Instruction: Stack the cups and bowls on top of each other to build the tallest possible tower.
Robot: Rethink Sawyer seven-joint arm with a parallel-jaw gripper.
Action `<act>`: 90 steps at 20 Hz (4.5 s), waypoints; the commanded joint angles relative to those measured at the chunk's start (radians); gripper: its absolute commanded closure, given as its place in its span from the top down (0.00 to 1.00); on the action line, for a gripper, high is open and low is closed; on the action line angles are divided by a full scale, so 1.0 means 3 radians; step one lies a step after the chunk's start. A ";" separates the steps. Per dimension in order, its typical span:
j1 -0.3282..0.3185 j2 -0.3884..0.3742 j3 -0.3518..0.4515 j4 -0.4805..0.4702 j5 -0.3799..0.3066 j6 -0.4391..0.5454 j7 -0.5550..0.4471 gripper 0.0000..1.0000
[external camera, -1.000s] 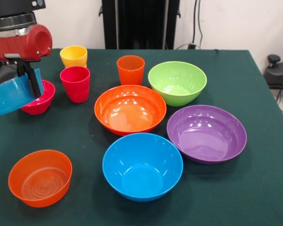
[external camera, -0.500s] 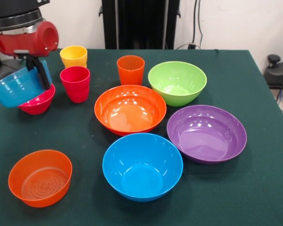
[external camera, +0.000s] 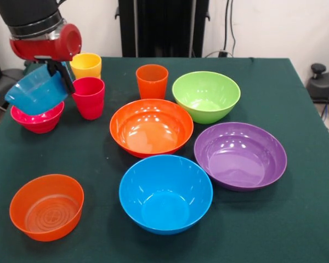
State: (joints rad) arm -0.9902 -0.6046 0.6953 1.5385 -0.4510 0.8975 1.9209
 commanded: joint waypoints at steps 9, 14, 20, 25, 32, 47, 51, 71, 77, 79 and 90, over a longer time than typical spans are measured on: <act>0.0077 0.0337 -0.0077 0.0069 -0.0492 0.0526 -0.1043 0.00; 0.0057 0.0361 -0.0079 0.0088 -0.0583 0.0522 -0.1082 0.00; -0.0021 0.0261 -0.0030 0.0219 -0.0578 0.0702 -0.1193 0.00; -0.0069 0.0211 0.0004 0.0273 -0.0598 0.0764 -0.1254 0.00; -0.0078 0.0208 -0.0023 0.0277 -0.0671 0.0859 -0.1322 0.00; -0.0072 0.0335 -0.0175 0.0153 -0.1042 0.0756 -0.1305 0.00; -0.0073 0.0405 -0.0191 0.0105 -0.1117 0.0723 -0.1298 0.00; -0.0184 0.0502 -0.0237 0.0061 -0.1381 0.0674 -0.1418 0.00; -0.0312 0.0341 -0.0225 0.0199 -0.1392 0.0753 -0.1556 0.00; -0.0344 0.0305 -0.0211 0.0227 -0.1389 0.0771 -0.1584 0.00; -0.0335 0.0419 -0.0222 0.0111 -0.1469 0.0769 -0.1588 0.00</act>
State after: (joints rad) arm -1.1209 -0.5046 0.6717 1.5716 -0.8034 1.0750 1.7794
